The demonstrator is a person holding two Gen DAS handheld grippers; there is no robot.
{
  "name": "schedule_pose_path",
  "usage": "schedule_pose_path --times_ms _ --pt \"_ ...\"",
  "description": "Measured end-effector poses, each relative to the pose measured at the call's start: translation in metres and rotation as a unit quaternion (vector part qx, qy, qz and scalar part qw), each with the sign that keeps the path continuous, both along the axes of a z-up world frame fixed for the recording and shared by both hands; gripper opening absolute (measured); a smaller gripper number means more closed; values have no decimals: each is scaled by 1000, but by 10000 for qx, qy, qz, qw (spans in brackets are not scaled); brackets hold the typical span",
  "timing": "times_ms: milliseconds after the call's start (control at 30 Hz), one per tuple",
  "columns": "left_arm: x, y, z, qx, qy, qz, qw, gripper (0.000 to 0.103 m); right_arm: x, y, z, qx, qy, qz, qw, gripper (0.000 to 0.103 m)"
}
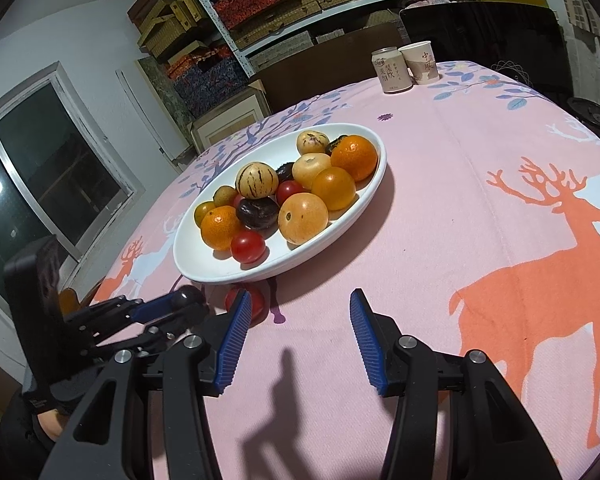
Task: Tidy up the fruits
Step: 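Hold the plum in the left tool while the right tool grasps the red tomato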
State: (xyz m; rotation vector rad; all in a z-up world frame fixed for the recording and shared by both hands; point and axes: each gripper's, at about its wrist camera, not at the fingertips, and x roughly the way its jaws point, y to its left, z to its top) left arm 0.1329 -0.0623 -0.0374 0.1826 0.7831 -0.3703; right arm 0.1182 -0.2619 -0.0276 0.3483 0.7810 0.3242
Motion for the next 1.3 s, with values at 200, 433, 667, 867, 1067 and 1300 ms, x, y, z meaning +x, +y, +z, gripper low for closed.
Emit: schedule_pose_path --times_ms 200,433,667,867,1067,1300 --pt "-3 11 9 -208 -170 145 9995 29 2 14 0 -334 99 95 9993 52" --pt "-2 41 16 -649 -140 491 9966 29 3 48 4 -914 174 424 9948 52" --pt "1 53 20 -851 -108 576 9946 29 10 82 2 -1601 215 607 9850 52" --pt "5 55 9 -676 234 476 9963 29 11 94 3 -1704 182 704 9827 52" --pt "2 58 0 -573 484 179 9970 32 2 80 8 -1436 118 615 9877 53" --pt "-15 44 -2 -278 392 -57 9988 85 -4 71 3 -1153 202 597 9913 54"
